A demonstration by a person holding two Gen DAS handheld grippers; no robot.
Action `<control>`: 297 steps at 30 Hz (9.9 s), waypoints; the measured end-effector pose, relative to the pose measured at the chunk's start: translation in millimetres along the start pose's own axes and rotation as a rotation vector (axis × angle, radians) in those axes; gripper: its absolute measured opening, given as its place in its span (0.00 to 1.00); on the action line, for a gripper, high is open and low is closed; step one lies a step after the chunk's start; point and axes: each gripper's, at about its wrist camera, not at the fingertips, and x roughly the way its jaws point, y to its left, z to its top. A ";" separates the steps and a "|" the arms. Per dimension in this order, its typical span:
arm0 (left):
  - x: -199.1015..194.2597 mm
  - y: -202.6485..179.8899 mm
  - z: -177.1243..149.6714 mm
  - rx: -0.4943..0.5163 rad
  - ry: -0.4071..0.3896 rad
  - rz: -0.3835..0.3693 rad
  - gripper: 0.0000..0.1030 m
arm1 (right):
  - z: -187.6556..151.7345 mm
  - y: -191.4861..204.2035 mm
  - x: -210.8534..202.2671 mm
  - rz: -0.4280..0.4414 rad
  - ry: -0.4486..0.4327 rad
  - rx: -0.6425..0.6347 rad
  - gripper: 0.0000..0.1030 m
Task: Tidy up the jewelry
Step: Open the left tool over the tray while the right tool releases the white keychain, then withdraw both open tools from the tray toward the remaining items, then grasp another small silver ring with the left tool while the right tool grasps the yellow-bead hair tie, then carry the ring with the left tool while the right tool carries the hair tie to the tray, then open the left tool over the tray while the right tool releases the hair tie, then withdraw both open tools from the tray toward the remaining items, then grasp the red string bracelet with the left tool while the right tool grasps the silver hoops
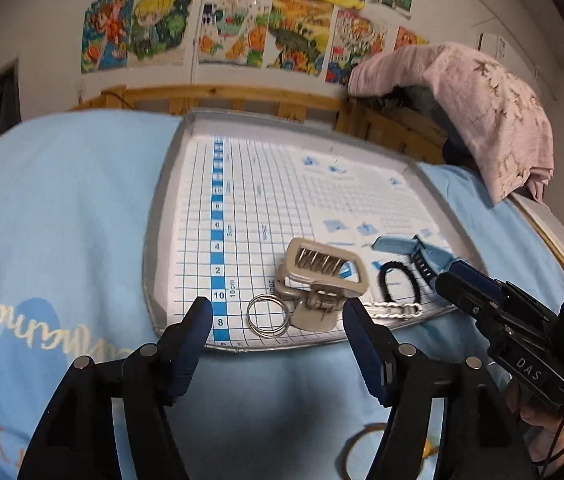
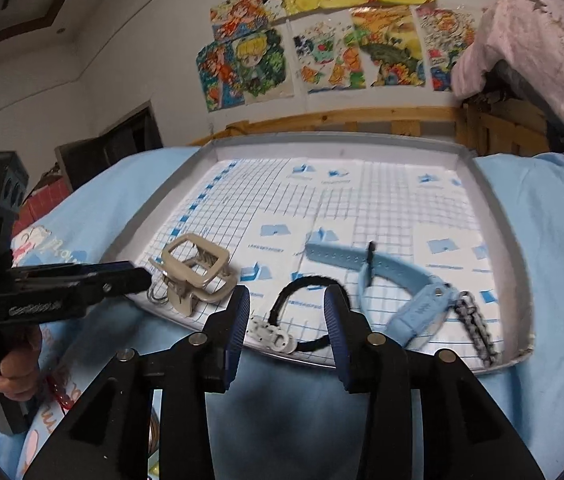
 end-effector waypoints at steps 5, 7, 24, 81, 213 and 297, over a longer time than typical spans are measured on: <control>-27.8 2.4 -5.7 -0.043 -0.048 0.012 0.79 | -0.1 -1.5 -25.8 -0.031 -0.068 0.007 0.41; -46.9 2.5 -11.7 -0.066 -0.103 0.031 0.92 | -1.7 -2.0 -38.8 -0.044 -0.096 0.014 0.51; -190.0 -18.0 -89.3 -0.058 -0.368 0.185 1.00 | -25.8 47.2 -176.3 -0.073 -0.320 -0.036 0.90; -157.2 -24.3 -133.7 -0.042 -0.163 0.140 1.00 | -68.3 43.6 -213.4 -0.106 -0.222 0.011 0.94; -66.6 -90.3 -19.4 -0.060 -0.289 0.104 1.00 | 1.4 -85.1 -109.5 -0.181 -0.191 0.126 0.88; -86.5 -26.2 -92.8 -0.112 -0.098 0.241 1.00 | -27.8 -7.3 -155.8 -0.224 -0.205 0.035 0.98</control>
